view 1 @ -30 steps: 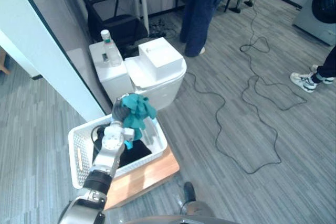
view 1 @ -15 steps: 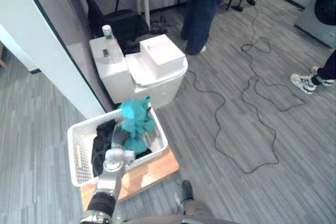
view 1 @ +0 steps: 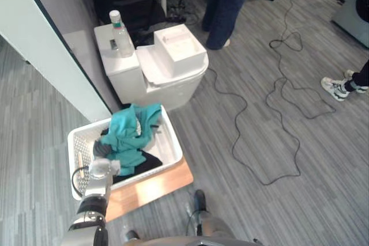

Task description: Tidy the bed and pick cloth on bed and put in laundry

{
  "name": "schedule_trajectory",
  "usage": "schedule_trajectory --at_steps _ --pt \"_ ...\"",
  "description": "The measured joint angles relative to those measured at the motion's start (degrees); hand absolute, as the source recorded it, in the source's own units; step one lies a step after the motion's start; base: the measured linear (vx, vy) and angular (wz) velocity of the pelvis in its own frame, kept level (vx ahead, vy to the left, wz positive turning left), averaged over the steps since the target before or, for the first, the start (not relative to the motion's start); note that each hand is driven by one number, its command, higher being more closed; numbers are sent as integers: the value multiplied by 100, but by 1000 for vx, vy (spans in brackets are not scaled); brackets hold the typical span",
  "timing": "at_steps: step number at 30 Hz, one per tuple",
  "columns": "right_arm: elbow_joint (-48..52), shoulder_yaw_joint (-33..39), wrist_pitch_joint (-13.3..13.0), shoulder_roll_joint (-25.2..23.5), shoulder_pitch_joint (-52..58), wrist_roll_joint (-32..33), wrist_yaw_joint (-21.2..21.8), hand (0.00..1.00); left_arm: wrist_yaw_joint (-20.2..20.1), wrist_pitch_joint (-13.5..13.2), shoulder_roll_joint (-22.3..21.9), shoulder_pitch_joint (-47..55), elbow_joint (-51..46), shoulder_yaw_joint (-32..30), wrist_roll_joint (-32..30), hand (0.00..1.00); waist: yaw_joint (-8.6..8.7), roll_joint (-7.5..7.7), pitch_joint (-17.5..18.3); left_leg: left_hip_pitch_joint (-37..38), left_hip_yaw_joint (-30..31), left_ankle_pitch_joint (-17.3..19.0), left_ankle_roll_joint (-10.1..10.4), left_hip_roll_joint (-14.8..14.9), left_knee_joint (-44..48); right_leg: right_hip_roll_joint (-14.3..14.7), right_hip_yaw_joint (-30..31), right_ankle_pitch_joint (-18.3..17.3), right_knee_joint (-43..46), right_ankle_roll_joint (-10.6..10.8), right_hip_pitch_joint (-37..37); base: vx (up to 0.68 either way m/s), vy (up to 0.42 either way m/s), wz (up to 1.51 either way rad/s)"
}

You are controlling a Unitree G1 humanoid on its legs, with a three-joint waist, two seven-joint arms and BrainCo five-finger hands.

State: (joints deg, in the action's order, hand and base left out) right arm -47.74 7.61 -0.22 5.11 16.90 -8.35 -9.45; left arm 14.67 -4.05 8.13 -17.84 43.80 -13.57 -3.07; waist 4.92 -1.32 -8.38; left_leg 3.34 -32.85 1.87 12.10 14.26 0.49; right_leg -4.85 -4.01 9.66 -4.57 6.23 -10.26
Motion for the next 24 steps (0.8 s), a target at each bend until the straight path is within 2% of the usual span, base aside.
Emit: schedule_trajectory --at_steps 6,7,11,14,19,24 --pt "440 -264 -13 4 -119 6 -10 0 3 1 -37 -197 90 -7 -229 100 -12 157 -407 -411 -17 26 -44 96 324 17 35 -9 265 -63 -423 -80 -35 -3" --pt "453 -293 -12 5 -136 8 -13 0 -8 4 -46 -211 227 -5 -267 0 -18 183 -449 -446 -18 36 -60 116 380 27 41 -2 285 -72 -454 -58 -30 -3" --pt "385 -291 21 38 -366 1 -52 0 -154 2 -169 -114 477 11 -554 0 -40 193 -614 -434 -46 62 -69 144 464 32 69 4 322 -103 -450 -54 -27 -3" --pt "336 -275 51 64 -497 0 -80 0 -270 -34 -387 -28 526 67 -730 0 -148 177 -669 -428 -84 54 -59 152 462 48 95 3 320 -126 -467 -34 -25 -5" --pt "158 -171 67 62 -620 -2 -76 0 -319 -66 -484 171 544 287 -706 0 -180 149 -685 -401 -155 50 -54 149 432 67 151 13 321 -126 -495 -5 -18 -6" --pt "127 -51 77 47 -596 -1 -63 0 -443 -117 -456 352 383 491 -377 0 -236 128 -692 -250 -162 43 -44 143 393 67 142 22 321 -121 -356 0 0 1"
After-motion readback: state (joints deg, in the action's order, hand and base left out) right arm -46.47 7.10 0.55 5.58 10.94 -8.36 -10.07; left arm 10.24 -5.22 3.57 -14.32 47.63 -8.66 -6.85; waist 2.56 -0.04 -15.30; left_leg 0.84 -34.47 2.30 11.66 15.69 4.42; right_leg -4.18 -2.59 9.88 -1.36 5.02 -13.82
